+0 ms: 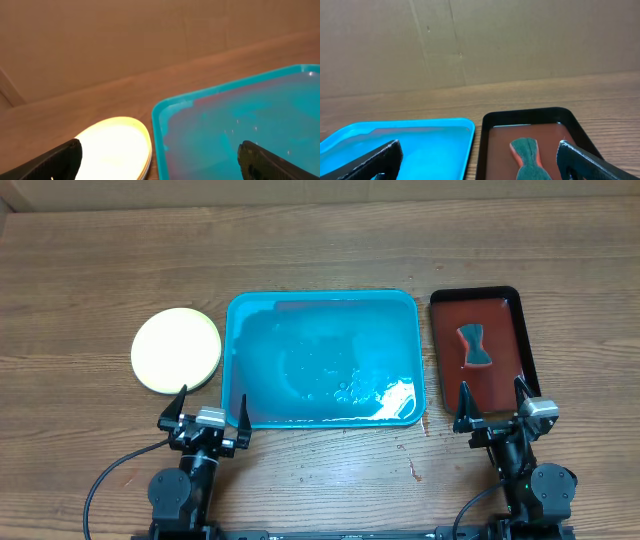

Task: Clean dirty plates on tray and stack at the side

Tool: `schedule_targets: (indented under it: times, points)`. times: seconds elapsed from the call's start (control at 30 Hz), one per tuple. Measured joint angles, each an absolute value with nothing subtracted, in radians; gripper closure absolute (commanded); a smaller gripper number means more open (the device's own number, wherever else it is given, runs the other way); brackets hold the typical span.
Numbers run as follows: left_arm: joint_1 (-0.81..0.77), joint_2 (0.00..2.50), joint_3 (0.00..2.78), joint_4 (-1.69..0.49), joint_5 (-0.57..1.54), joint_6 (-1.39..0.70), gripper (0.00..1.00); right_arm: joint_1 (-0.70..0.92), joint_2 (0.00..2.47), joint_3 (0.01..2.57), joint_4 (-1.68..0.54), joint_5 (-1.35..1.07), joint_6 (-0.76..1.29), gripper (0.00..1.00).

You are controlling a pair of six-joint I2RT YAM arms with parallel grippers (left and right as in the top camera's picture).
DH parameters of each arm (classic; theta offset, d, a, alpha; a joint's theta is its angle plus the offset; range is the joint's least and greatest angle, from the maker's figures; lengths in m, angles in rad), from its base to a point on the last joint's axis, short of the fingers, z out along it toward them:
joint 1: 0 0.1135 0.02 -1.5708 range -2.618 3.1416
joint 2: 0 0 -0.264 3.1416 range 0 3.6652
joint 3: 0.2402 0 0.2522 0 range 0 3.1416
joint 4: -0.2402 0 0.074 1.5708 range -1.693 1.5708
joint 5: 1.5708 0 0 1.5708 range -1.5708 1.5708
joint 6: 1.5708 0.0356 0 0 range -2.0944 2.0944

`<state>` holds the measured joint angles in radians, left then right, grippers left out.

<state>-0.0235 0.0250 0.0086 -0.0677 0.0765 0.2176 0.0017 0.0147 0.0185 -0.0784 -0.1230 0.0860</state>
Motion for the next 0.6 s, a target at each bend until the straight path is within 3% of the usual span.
schedule_targets:
  times: [0.6]
  points:
    - [-0.023, 0.016, 0.009, -0.071, 0.074, 0.217, 0.00, 0.002, 0.015, 0.019, -0.079, -0.123, 0.086, 0.00]
